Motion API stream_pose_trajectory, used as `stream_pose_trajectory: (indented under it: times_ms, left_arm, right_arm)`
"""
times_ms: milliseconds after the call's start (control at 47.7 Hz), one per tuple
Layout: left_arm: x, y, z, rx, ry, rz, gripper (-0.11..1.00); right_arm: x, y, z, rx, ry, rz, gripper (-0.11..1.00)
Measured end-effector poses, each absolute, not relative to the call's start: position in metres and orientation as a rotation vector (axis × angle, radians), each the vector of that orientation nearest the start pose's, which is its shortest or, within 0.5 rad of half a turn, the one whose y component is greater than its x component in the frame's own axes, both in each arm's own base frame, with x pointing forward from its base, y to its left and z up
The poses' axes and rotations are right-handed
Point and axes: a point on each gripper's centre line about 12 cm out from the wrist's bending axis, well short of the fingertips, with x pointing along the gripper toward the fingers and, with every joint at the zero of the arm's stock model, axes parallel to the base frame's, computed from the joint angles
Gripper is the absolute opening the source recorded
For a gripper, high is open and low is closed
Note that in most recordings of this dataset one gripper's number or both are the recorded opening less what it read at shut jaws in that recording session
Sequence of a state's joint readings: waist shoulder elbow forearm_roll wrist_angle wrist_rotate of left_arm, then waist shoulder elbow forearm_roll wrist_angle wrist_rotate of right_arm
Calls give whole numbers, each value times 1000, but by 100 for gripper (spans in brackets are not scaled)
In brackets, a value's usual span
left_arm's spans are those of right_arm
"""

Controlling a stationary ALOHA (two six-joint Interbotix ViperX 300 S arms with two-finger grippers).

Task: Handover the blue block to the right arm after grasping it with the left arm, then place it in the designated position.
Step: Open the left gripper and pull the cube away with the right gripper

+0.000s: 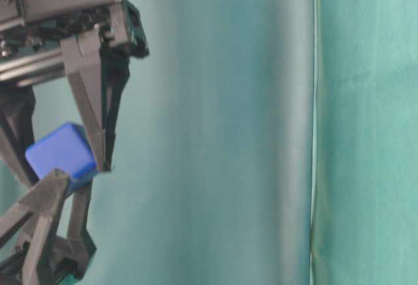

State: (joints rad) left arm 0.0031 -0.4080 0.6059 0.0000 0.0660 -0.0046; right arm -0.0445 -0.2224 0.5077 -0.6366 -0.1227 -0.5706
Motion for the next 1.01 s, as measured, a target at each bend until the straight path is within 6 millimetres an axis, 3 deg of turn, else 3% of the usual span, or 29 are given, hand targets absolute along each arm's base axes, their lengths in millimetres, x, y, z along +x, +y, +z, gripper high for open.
stream_pose_trajectory:
  times_ms: [377, 713, 860, 1007]
  left_arm:
    - [318, 1, 338, -3, 242, 4, 100]
    - [316, 1, 338, -3, 241, 4, 100]
    - [316, 1, 338, -3, 242, 4, 100]
    - [316, 1, 338, -5, 242, 4, 100]
  right_arm:
    - [363, -11, 327, -1179, 182, 122, 63]
    - [358, -8, 328, -1162, 179, 123, 63]
    - [357, -9, 329, -1053, 182, 105, 63]
    - [358, -9, 328, -819, 190, 75, 63]
